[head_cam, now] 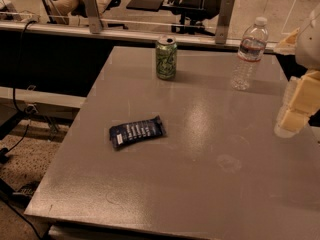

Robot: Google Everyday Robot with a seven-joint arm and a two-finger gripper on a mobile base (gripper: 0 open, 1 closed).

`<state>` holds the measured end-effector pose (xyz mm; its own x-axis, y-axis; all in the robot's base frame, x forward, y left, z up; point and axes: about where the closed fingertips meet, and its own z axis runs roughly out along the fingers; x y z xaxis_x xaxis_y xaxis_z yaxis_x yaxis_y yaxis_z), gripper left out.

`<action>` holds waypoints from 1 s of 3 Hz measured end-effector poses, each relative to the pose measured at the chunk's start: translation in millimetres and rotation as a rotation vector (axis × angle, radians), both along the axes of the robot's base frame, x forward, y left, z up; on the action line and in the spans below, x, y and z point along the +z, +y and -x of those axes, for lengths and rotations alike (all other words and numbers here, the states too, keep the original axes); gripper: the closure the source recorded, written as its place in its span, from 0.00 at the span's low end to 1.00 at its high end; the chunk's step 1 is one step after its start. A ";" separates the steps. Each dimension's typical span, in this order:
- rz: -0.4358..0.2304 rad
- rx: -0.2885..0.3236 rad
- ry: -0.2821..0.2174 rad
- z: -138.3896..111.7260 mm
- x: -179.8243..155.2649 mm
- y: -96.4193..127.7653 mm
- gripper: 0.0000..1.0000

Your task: Pick rxbar blueberry

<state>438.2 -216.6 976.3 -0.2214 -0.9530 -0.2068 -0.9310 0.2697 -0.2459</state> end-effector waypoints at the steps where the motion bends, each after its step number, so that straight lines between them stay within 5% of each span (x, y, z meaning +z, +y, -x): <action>1: -0.009 0.014 0.001 -2.7 1.5 6.7 0.00; 2: -0.030 0.045 0.003 -9.2 4.5 21.8 0.00; 3: -0.083 0.126 0.016 -22.7 0.1 66.4 0.00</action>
Offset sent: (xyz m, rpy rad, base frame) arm 0.0153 0.0383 0.0034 0.0540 0.0302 0.0845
